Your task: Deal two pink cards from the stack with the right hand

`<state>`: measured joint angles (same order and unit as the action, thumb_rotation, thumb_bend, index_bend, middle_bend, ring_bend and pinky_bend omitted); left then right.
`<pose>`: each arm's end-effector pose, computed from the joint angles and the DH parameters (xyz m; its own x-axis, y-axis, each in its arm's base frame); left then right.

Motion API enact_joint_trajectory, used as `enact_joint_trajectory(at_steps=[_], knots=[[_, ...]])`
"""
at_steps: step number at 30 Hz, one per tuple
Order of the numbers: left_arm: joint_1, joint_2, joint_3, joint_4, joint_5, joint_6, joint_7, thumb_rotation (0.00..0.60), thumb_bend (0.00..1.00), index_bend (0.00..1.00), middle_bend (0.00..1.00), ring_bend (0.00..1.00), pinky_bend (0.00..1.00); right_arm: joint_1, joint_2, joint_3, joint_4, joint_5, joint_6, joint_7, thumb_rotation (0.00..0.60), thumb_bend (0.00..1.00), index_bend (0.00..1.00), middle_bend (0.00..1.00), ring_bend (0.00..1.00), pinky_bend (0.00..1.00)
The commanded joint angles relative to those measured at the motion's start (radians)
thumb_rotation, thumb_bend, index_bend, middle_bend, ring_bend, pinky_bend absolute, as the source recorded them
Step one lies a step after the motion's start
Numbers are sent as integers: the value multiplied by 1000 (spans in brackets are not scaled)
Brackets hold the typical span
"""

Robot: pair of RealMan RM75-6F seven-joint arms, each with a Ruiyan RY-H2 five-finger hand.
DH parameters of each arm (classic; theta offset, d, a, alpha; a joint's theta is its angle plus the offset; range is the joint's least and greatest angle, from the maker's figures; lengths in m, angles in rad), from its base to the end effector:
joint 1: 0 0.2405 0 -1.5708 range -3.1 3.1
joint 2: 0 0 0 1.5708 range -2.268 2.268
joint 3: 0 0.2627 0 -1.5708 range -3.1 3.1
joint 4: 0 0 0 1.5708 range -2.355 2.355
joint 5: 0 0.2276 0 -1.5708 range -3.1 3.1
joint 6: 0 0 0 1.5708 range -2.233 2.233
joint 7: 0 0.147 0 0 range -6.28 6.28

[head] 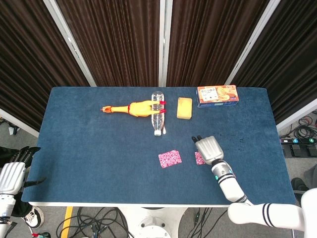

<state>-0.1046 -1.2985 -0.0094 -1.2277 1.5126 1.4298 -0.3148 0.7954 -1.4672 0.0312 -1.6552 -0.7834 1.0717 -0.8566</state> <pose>-0.3853 0.1887 0.1146 0.2945 0.0757 0.9526 0.9554 -0.0007 -0.2953 -0.1789 -0.3261 -0.0255 0.7539 -0.2845 0.5922 -0.6569 -0.3452 0.6703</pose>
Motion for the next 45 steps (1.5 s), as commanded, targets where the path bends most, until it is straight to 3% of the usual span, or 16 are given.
enact_joint_trajectory(at_steps=[1,14,45], knots=[[-1,0,1,-1,-1,-4,2,600,28,163,141,79,177,-51,18,-47,96,-80,-77,132,600,75,213,275,855,1000],[0,-3,1,7,-6,-8,-8,600,28,163,141,79,177,-79,-25,-63,186,-188,-120,217,600,64,240,275,855,1000],[2,-7,1,16,-10,-13,-14,600,28,163,141,80,177,-93,-67,-30,216,-185,-121,186,600,94,376,368,855,1000]])
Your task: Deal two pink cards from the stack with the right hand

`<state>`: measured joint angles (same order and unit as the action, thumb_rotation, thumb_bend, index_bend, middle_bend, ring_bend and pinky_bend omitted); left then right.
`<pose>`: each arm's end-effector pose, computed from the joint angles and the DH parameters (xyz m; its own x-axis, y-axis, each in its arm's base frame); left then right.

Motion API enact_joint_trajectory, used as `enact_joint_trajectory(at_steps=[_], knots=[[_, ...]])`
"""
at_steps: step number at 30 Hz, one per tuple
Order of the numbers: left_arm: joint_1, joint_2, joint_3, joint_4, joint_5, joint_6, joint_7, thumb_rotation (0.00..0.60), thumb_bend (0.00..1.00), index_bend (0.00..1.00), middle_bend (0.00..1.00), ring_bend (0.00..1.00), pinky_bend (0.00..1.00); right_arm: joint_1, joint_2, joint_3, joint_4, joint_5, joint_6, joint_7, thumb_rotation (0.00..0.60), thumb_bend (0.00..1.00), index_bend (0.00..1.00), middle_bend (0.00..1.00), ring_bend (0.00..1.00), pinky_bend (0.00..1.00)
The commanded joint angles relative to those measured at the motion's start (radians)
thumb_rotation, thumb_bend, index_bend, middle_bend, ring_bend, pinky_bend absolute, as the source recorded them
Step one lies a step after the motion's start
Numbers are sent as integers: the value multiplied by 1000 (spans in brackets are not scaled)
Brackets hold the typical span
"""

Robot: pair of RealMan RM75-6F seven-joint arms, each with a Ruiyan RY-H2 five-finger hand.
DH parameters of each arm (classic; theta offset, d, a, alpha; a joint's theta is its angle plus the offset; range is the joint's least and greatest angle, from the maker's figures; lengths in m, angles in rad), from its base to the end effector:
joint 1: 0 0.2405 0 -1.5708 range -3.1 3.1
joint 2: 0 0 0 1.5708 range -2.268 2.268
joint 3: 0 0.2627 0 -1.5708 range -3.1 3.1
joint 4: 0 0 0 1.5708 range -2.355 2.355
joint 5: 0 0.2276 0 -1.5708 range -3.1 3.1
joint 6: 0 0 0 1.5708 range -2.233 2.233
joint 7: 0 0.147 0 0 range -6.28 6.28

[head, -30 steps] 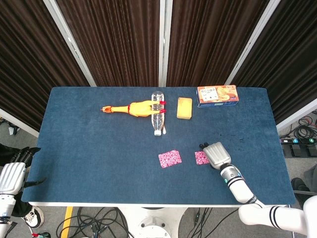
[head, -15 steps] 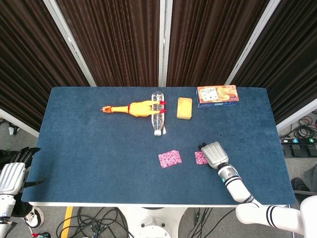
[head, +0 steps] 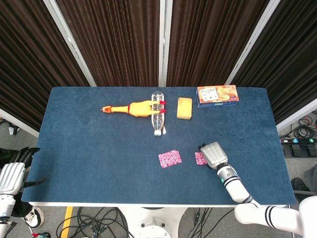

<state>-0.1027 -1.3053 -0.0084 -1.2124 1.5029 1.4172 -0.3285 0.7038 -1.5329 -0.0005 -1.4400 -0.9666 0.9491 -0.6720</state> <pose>-0.3901 0.1878 0.1134 0.2877 0.0852 0.9539 0.9569 0.0157 -0.2900 -0.2277 -0.3221 -0.0470 0.7437 -0.3251 0.5842 -0.6685 -0.3760 0.6417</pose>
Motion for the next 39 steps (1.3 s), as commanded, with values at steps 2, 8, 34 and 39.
enact_joint_trajectory(at_steps=[2,8,34,39], knots=[[0,0,0,2,0,-1,-1,600,28,163,141,79,177,-2,-1,3,1,-4,3,2,600,96,384,373,856,1000],[1,0,-1,2,0,1,-2,600,28,163,141,79,177,-6,-2,7,2,-8,7,0,600,101,406,392,857,1000],[4,2,0,1,1,5,-2,600,28,163,141,79,177,95,-34,123,76,32,-60,-27,600,112,464,447,858,1000],[5,3,2,5,-1,2,-8,600,28,163,141,79,177,144,-92,139,153,82,-99,-62,600,112,469,436,858,1000]])
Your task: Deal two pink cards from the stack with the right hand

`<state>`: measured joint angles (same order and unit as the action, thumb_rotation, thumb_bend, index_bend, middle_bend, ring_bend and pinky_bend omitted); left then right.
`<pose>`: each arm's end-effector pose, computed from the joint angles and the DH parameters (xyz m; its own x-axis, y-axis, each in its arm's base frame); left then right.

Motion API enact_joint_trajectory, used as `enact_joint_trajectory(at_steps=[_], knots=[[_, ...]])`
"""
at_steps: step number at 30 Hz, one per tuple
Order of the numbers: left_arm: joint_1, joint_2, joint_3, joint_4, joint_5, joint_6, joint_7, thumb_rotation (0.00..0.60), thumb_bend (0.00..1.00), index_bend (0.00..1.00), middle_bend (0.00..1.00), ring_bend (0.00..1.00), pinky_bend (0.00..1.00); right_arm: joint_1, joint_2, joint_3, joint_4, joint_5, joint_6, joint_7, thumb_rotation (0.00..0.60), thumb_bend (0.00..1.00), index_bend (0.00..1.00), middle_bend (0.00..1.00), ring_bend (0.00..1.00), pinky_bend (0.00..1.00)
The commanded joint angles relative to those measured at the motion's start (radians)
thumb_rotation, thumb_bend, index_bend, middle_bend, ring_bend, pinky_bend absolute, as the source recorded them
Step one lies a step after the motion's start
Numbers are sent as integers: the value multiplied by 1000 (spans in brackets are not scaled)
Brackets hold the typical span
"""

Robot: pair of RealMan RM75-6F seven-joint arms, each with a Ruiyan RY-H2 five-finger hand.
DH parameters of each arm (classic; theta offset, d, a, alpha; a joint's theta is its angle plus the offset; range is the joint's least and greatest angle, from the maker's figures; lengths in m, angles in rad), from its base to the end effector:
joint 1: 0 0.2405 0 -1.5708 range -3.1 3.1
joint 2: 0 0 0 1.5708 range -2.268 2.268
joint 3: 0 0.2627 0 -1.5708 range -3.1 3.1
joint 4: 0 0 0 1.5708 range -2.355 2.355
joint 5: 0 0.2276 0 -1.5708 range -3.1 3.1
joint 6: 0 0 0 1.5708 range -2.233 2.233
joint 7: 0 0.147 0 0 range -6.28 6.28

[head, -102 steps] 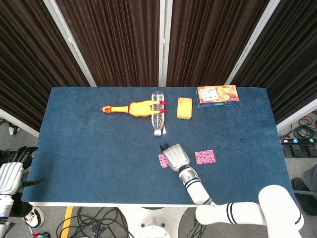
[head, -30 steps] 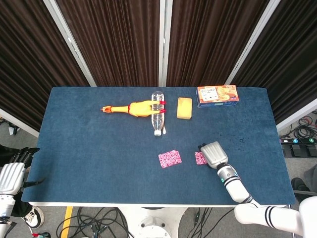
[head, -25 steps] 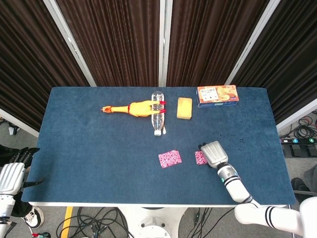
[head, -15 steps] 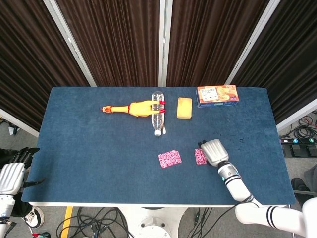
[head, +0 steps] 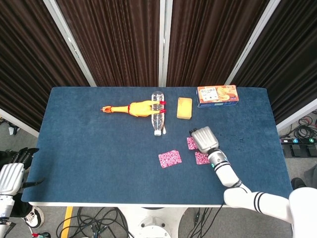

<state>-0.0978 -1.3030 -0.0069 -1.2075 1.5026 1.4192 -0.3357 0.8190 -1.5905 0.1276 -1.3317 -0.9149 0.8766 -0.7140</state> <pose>-0.3922 0.1857 0.1151 0.2874 0.0853 0.9540 0.9568 0.0209 -0.2901 -0.1809 -0.3787 -0.0498 0.7539 -0.2349 0.6136 -0.6521 -0.3815 0.6552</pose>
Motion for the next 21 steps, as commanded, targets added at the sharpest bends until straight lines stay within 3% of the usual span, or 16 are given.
enact_joint_trajectory(at_steps=[1,13,21], knots=[[1,1,0,0,-1,1,-2,600,28,163,141,79,177,38,-45,12,61,39,-36,-27,600,112,470,435,858,1000],[3,-1,0,20,-10,-12,-21,600,28,163,141,79,177,112,-159,31,236,110,-106,-38,600,105,443,395,858,1000],[4,-12,0,42,-12,-16,-34,600,28,163,141,79,177,127,-137,26,210,164,-131,-49,600,58,276,259,857,1000]])
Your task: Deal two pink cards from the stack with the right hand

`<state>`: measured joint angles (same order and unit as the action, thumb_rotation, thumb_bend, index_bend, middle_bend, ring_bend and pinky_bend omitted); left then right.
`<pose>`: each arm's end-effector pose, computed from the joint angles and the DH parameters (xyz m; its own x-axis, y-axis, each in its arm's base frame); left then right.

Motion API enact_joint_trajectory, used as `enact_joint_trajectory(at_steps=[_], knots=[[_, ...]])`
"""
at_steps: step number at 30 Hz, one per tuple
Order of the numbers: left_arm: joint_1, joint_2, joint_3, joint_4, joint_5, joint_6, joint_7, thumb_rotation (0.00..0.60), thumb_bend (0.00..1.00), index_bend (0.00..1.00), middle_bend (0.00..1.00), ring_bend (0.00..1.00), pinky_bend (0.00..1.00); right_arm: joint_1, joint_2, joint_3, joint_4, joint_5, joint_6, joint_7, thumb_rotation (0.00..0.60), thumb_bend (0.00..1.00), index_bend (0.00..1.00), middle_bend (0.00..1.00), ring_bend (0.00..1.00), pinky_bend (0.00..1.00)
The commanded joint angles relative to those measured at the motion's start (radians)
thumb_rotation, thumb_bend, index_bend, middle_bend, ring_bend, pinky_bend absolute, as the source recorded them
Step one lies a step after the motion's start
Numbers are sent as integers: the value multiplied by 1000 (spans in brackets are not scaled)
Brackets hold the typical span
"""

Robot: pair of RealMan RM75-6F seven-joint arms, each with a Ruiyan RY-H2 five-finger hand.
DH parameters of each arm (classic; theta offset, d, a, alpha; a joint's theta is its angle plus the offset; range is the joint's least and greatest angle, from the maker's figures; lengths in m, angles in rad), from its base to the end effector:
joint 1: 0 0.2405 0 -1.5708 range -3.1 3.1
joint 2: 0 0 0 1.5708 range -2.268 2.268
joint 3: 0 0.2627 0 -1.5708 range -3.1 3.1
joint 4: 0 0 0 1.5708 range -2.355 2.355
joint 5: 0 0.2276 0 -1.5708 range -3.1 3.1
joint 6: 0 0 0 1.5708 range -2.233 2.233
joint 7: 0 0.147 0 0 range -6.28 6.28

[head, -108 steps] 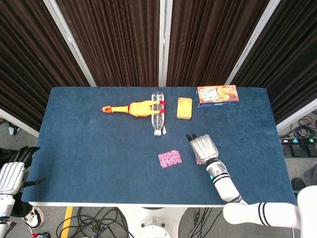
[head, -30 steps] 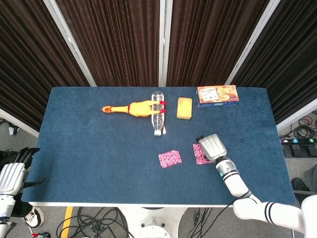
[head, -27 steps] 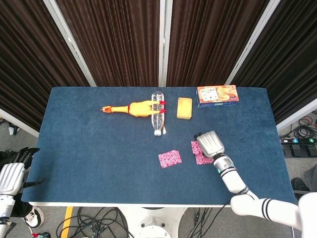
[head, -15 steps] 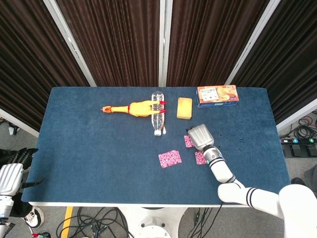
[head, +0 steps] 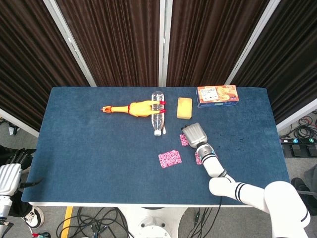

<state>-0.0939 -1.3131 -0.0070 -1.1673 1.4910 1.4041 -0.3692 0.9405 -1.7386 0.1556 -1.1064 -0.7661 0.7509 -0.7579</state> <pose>-0.4021 0.1846 0.1166 0.2812 0.0926 0.9552 0.9571 0.0447 -0.2861 -0.1635 -0.4110 -0.0889 0.7646 -0.2940 0.5736 -0.6442 -0.3775 0.6652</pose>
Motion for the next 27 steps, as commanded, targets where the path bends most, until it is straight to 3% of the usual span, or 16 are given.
enact_joint_trajectory(at_steps=[1,8,11,15,20,22,27], knots=[[-1,-2,0,4,0,-3,-1,600,28,163,141,79,177,7,16,-4,-22,20,-5,-8,600,57,267,251,857,1000],[-2,-8,0,13,-2,-8,-3,600,28,163,141,79,177,8,52,-17,-80,49,23,-20,600,55,245,235,857,1000],[-1,-6,-1,10,1,-2,0,600,28,163,141,79,177,-16,98,-14,-160,15,65,20,600,55,244,235,857,1000],[-2,-4,-2,2,3,1,8,600,28,163,141,79,177,-84,205,-36,-310,-92,169,83,600,54,243,251,857,1000],[-5,-4,-2,-10,9,3,20,600,28,163,141,79,177,-228,347,-111,-465,-284,370,184,600,62,242,265,794,949],[-7,-4,-2,-14,12,4,23,600,28,163,141,79,177,-293,386,-148,-485,-351,451,224,600,64,235,257,684,834],[-10,-2,-1,-25,16,6,29,600,28,163,141,79,177,-420,423,-218,-450,-457,586,294,600,62,108,105,102,247]])
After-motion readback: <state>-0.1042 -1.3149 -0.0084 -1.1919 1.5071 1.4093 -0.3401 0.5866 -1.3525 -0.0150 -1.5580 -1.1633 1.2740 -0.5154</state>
